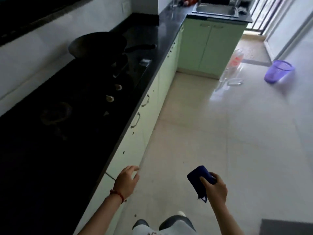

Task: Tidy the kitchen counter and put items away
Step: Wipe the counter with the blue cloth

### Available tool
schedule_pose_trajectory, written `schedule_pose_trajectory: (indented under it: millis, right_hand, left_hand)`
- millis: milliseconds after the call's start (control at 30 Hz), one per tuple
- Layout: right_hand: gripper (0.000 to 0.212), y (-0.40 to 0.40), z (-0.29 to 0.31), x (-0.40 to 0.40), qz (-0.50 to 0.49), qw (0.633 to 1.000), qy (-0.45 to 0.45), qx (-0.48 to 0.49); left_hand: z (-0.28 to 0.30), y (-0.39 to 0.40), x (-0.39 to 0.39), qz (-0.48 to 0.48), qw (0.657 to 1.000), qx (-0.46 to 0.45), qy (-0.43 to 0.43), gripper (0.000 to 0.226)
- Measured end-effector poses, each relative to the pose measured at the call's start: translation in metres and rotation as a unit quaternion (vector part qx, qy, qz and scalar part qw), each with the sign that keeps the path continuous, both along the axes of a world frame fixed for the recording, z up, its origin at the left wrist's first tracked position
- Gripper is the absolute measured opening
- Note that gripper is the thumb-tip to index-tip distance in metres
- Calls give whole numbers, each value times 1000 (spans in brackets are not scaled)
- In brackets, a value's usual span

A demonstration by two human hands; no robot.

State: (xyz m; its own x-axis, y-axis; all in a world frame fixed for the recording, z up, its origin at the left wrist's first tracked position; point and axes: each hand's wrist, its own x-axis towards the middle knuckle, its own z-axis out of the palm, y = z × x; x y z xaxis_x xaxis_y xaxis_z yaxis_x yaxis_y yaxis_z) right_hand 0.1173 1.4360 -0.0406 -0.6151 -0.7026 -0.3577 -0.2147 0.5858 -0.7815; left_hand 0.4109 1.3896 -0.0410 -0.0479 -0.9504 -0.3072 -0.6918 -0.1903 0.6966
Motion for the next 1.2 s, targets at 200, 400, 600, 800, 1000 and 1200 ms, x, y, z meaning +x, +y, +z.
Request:
schedule_pose_trajectory:
  millis: [200,400,600,800,1000,1200]
  right_hand:
    - [36,4,-19,-107,-59,997,-11,51]
    - [38,-32,-26,-170,-75,995,-14,71]
    - [36,-142,-28,-212,-56,997,-24,49]
    - [36,-261,-17,-256,-41,998,-13,40]
    - [38,-346,-14,-311,-60,997,-8,49]
    - [38,-422,-23,-371,-92,993,-23,71]
  left_hand:
    - [-20,-42,-110,19,988,134,71,9]
    - [-38,-84,-158,83,972,200,89,13]
    - [-63,-163,-176,148,963,210,85,11]
    - [-69,-281,-222,168,954,229,94,16]
    - [-44,-419,-315,86,969,210,95,19]
    - [-22,-545,-397,36,979,157,124,22]
